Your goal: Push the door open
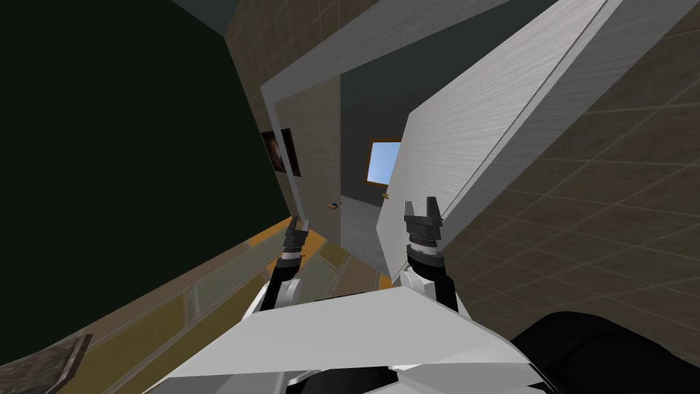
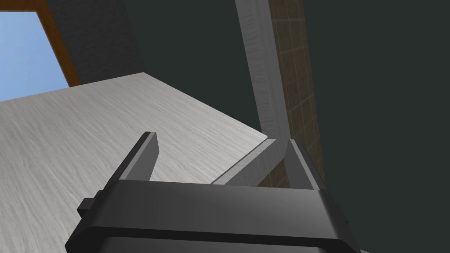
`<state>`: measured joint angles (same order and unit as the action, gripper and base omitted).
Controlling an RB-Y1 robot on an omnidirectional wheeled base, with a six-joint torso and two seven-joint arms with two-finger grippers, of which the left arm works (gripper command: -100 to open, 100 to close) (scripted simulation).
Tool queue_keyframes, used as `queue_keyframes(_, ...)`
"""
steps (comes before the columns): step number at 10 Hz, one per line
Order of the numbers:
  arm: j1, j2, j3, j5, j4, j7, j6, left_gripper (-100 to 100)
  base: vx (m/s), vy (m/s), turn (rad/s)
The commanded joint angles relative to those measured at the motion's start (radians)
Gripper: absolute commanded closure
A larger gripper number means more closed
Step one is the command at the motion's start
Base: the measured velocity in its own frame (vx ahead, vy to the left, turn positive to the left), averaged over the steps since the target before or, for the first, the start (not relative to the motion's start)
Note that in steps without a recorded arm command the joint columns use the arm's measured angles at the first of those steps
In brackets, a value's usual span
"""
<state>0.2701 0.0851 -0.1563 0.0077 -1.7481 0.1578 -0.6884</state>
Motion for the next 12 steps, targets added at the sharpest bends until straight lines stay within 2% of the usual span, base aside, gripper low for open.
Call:
queue_keyframes(1, -0.016, 0.002, -0.007, -0.005, 0.044, 0.003, -0.011, -100, 0.057, 0.025, -0.012)
queue_keyframes(10, -0.127, 0.010, -0.069, -0.045, 0.317, 0.021, -0.041, -100, 0.094, 0.059, -0.025)
queue_keyframes(11, -0.127, 0.010, -0.069, -0.045, 0.322, 0.021, -0.041, -100, 0.064, 0.032, -0.010)
queue_keyframes(12, -0.139, 0.010, -0.076, -0.050, 0.353, 0.023, -0.044, -100, 0.052, 0.027, -0.011)
